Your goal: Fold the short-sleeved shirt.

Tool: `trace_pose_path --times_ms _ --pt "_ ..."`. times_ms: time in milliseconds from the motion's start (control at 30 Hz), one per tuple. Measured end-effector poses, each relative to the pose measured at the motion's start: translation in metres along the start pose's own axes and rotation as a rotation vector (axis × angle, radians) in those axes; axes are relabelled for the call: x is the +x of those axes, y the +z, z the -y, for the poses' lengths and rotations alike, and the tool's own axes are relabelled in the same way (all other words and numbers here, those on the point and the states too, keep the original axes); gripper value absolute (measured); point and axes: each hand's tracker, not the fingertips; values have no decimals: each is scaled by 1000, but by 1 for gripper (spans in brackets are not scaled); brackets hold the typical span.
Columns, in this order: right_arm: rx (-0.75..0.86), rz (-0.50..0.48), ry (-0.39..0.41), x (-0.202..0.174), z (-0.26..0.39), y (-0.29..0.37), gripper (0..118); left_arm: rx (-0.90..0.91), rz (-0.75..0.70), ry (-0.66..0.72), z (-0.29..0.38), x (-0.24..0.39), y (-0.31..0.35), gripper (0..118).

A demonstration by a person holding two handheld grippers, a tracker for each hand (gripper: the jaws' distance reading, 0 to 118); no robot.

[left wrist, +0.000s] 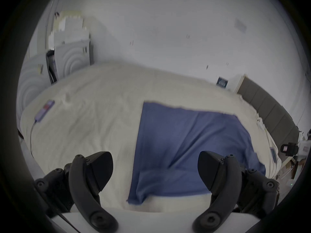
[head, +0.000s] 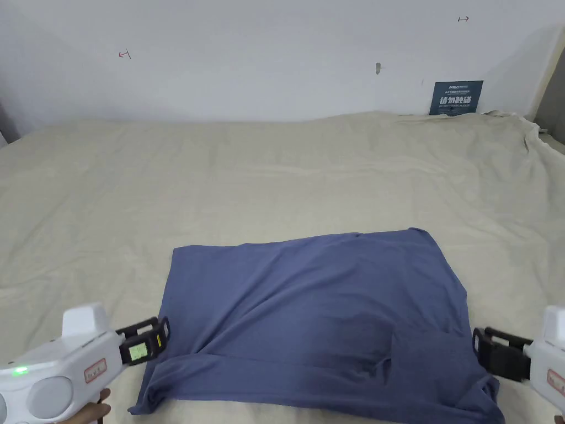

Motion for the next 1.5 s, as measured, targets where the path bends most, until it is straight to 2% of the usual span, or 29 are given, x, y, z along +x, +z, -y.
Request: trace_pose_path --times_ms 133,300,367,400,467,533,567,600,633,667,733,867,1100,1333,1500 --pt "142 -17 7 -10 -27 25 95 151 -18 -80 -26 22 25 118" --pt "262 1 49 -22 -41 44 95 233 -30 -87 -37 40 39 114" --pt "280 7 74 -27 -42 48 93 250 -33 -80 -34 45 41 108" --pt "284 7 83 -29 -42 49 90 251 -31 -82 -32 47 42 101" --pt "296 -3 90 -30 -40 51 78 253 -30 -78 -28 49 40 87" --pt "309 -9 96 -32 -38 53 50 247 -20 -75 -24 51 41 63" --pt "313 -6 102 -33 -36 53 35 239 -5 -76 -23 51 42 45" --pt "318 -2 111 -34 -35 53 10 233 2 -73 -22 52 42 22" --pt "326 -1 114 -34 -33 53 0 222 19 -67 -21 52 41 9" --pt "337 -1 113 -34 -31 53 0 209 35 -65 -21 52 41 1" --pt "326 -37 96 -33 -30 55 0 201 64 -47 -20 51 41 0" --pt "325 -11 117 -35 -31 53 0 195 71 -61 -21 54 42 0" --pt "314 -26 108 -34 -41 42 0 134 89 -83 -41 54 18 0" --pt "295 -20 119 -35 -62 9 0 28 83 -128 -102 45 -59 0" --pt "268 -9 107 -38 -77 -27 0 -88 86 -81 -141 32 -139 0"
